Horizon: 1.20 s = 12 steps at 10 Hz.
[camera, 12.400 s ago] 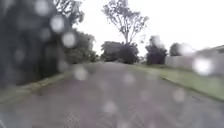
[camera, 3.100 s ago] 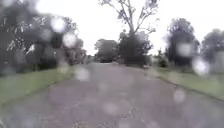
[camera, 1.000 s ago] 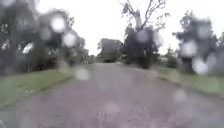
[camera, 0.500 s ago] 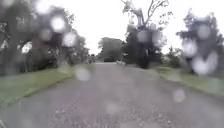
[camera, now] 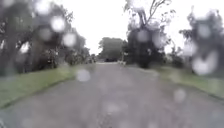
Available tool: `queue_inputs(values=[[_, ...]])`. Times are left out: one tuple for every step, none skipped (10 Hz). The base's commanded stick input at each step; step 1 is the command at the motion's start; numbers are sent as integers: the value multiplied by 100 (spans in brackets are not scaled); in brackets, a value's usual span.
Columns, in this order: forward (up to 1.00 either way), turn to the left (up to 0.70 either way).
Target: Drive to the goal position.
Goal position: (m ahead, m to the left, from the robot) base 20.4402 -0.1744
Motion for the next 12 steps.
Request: queue_inputs(values=[[100, -2], [100, -2], [100, -2], [100, -2], [100, -2], [100, -2], [100, -2], [100, -2], [100, -2], [100, -2], [100, -2], [100, -2]])
